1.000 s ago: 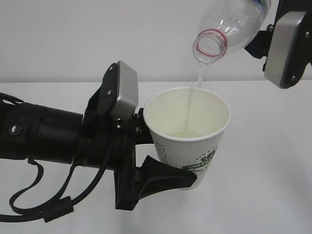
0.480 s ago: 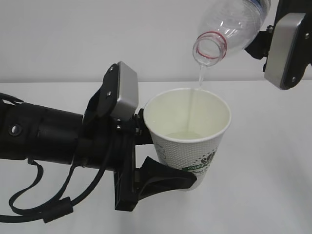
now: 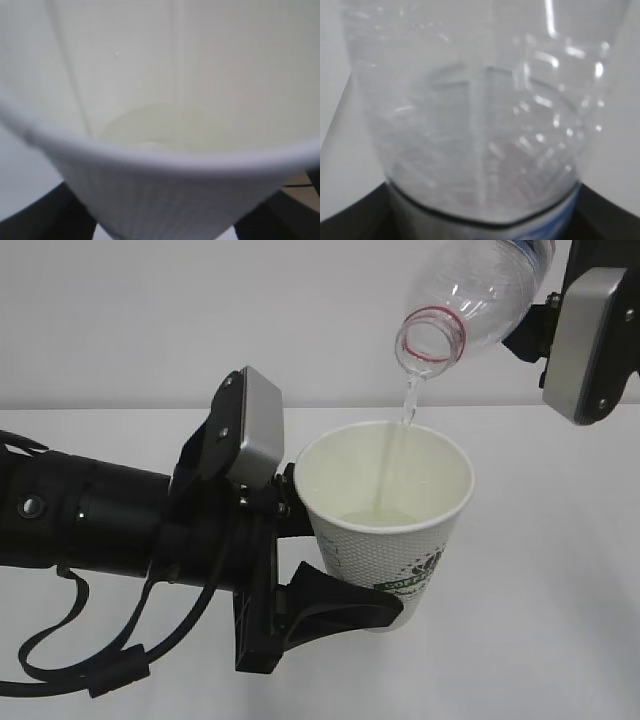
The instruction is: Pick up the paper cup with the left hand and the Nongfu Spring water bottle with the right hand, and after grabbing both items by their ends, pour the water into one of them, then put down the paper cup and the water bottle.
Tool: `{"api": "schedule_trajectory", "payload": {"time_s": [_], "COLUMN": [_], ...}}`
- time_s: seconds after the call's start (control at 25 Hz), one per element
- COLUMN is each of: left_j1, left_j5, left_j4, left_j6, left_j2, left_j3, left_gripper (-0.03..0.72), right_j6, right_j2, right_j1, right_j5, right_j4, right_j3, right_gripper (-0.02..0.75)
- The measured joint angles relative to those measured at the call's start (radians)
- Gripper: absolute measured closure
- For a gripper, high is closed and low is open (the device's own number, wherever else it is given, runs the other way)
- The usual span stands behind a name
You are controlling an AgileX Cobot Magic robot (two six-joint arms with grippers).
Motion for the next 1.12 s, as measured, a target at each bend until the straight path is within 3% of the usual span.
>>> {"api": "schedule_trajectory", "payload": {"time_s": [1.12], "left_j1": [0.0], "left_j5": [0.0], "left_j4": [0.002], "left_j6": [0.0], "left_j2": [0.0], "left_j3": [0.0], "left_gripper": [0.145], "right_j6": [-0.002], "right_j2": [0.0], "right_j1": [0.0], "right_j5": [0.006], "right_j4": [-0.031], "right_j3": [0.0], "right_gripper": [0.253]}}
